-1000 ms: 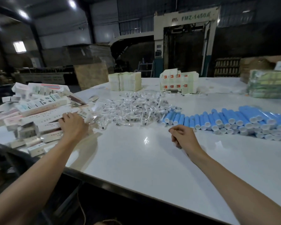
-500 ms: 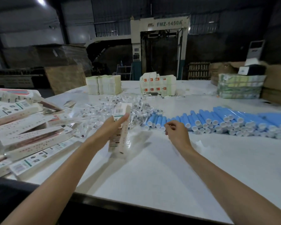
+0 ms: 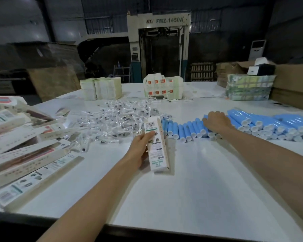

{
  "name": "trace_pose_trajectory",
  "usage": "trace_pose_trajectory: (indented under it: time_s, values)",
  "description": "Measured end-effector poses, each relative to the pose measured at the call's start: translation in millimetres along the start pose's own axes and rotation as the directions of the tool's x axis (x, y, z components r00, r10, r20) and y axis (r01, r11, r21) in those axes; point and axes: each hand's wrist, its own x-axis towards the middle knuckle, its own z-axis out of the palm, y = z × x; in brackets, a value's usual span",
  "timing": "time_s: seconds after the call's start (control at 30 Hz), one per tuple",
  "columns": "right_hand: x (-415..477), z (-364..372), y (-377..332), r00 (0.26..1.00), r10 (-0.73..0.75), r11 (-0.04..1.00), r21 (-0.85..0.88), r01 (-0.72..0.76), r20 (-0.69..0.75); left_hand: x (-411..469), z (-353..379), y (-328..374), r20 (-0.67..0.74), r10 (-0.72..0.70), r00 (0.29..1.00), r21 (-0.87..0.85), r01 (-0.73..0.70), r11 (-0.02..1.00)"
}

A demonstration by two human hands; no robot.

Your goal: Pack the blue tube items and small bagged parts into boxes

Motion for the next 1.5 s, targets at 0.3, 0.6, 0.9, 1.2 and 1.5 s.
trace_pose_trajectory:
  time_s: [0.3, 0.6, 0.9, 1.2, 1.5]
  values:
    - [-8, 3, -9, 0.996, 0.066, 0.993, -0.09, -0.072, -0.068, -19, 4, -1, 0.106, 0.055, 0.993, -0.01, -0.054, 0.998]
    - [-61, -68, -59, 0.996, -0.06, -0.134, 0.988, -0.078, 0.071, -26, 8, 8, 0.151, 0.247, 0.957, 0.059, -0.258, 0.964]
    - [-98, -108, -125, 0.954, -0.29, -0.383, 0.922, -0.045, -0.074, -34, 12, 10, 0.186, 0.314, 0.931, 0.117, -0.339, 0.934]
    - [-87, -94, -118, 0.952, -0.267, 0.249, 0.943, 0.221, -0.152, -37, 11, 9, 0.178, 0.322, 0.93, 0.133, -0.347, 0.928]
    - [-90, -86, -106, 0.886, -0.459, 0.519, 0.828, 0.212, 0.061, -39, 15, 6, 0.204, 0.295, 0.934, 0.163, -0.329, 0.93]
